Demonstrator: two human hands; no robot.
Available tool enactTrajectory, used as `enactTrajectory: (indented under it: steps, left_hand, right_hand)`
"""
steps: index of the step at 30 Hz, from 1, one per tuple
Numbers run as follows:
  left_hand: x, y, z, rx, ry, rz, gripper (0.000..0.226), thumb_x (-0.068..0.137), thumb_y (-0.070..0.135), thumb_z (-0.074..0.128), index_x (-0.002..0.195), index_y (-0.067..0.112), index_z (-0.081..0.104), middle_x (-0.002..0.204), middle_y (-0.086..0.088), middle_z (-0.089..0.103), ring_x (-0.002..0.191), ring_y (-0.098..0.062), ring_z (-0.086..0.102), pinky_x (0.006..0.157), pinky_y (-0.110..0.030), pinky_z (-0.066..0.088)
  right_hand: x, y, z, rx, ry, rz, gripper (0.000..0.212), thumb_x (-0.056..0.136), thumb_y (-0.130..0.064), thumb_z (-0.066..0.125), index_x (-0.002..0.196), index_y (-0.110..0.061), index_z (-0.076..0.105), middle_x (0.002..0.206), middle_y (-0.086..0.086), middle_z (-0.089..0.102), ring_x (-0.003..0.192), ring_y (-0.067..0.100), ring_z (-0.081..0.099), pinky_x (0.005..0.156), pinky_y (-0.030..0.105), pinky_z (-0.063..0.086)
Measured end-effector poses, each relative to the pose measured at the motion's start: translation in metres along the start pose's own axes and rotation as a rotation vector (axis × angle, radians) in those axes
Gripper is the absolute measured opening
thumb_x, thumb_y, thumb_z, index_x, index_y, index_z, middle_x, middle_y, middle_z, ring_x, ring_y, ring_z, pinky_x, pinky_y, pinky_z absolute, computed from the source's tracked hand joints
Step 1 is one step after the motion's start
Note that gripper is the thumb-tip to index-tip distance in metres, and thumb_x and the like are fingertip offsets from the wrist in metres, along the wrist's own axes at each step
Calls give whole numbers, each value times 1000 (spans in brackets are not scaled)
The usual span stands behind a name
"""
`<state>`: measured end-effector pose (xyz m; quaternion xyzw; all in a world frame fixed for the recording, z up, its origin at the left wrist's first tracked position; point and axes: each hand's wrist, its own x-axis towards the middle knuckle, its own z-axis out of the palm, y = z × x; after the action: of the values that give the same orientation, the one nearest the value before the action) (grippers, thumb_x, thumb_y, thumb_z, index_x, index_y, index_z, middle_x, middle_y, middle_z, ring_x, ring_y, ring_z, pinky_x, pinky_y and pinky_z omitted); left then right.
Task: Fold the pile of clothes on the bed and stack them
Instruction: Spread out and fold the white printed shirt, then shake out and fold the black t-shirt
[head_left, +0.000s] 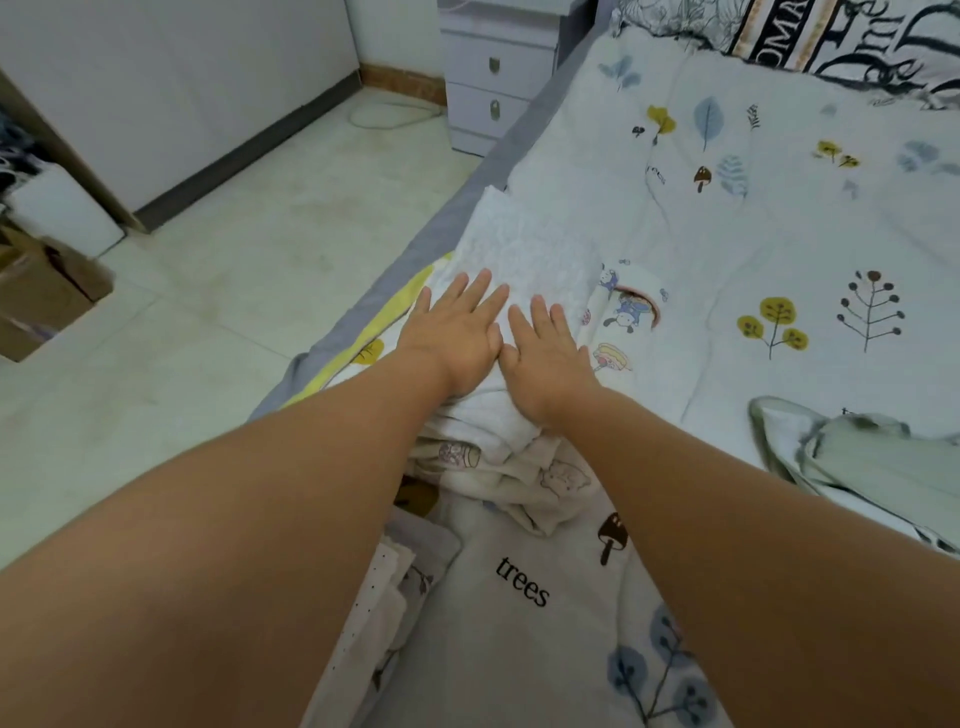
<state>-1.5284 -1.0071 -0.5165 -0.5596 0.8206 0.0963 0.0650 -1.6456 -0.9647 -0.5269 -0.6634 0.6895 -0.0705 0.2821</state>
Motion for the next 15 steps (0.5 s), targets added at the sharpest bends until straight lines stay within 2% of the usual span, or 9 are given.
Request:
enactTrajectory:
  steps: [1,3,4,6,8,10,11,13,15]
  left_hand:
    - [-2,2,0,3,16,-11,51,101,29,16,150,26,0,158,4,-8,145,-15,-6,117,-42,-2]
    - [-10,8,-5,-25,65,-36,50,101,28,20,150,20,11,158,-1,7,145,-18,6,117,-43,3]
    - [-15,11,-9,-62,104,-52,49,100,27,25,147,15,20,155,-6,21,142,-21,18,115,-44,8]
    - [-28,15,-21,-176,225,-80,43,96,22,36,137,11,37,134,-11,49,125,-27,42,109,-42,22]
    - [-42,21,-36,-291,310,-88,37,93,17,42,128,10,48,121,-11,59,112,-29,53,99,-40,35]
    - [-60,29,-46,-394,305,-78,30,92,13,44,118,10,57,114,-9,63,103,-27,57,90,-38,43]
    - [-70,35,-50,-442,270,-66,26,92,12,45,114,11,59,109,-7,65,98,-25,59,85,-36,45]
    - [-89,45,-56,-500,166,-25,21,92,13,47,106,13,63,100,-6,68,88,-22,61,77,-33,48]
    - [-108,57,-58,-502,54,31,20,91,12,48,101,15,65,97,-3,68,85,-20,61,74,-30,47]
  right_hand:
    - [-3,-1,-4,20,6,-16,52,102,-32,19,151,-21,5,158,-2,-10,145,16,-12,118,47,2]
    - [-14,-3,-12,110,88,-57,43,101,-26,28,140,-11,35,153,8,21,142,22,14,114,46,20]
    - [-22,-4,-15,187,160,-67,35,99,-22,33,128,-8,47,142,10,39,133,24,31,108,42,29]
    - [-44,-7,-23,370,278,-47,31,95,-17,41,121,-12,56,123,4,56,113,19,49,97,31,38]
    - [-69,-7,-30,538,317,-26,28,90,-13,47,112,-17,64,101,-2,64,89,11,55,78,22,43]
    - [-92,-6,-36,662,279,-10,24,87,-9,51,95,-20,70,79,-4,65,68,11,54,64,20,43]
    - [-103,-5,-41,713,260,1,23,86,-7,52,89,-20,71,73,-3,65,62,14,54,61,23,44]
    - [-125,-3,-48,747,250,26,23,85,-6,55,82,-22,70,75,1,69,66,22,58,66,31,48]
    - [-149,1,-53,705,239,37,22,84,-7,56,79,-23,70,73,-3,68,65,13,59,66,27,48]
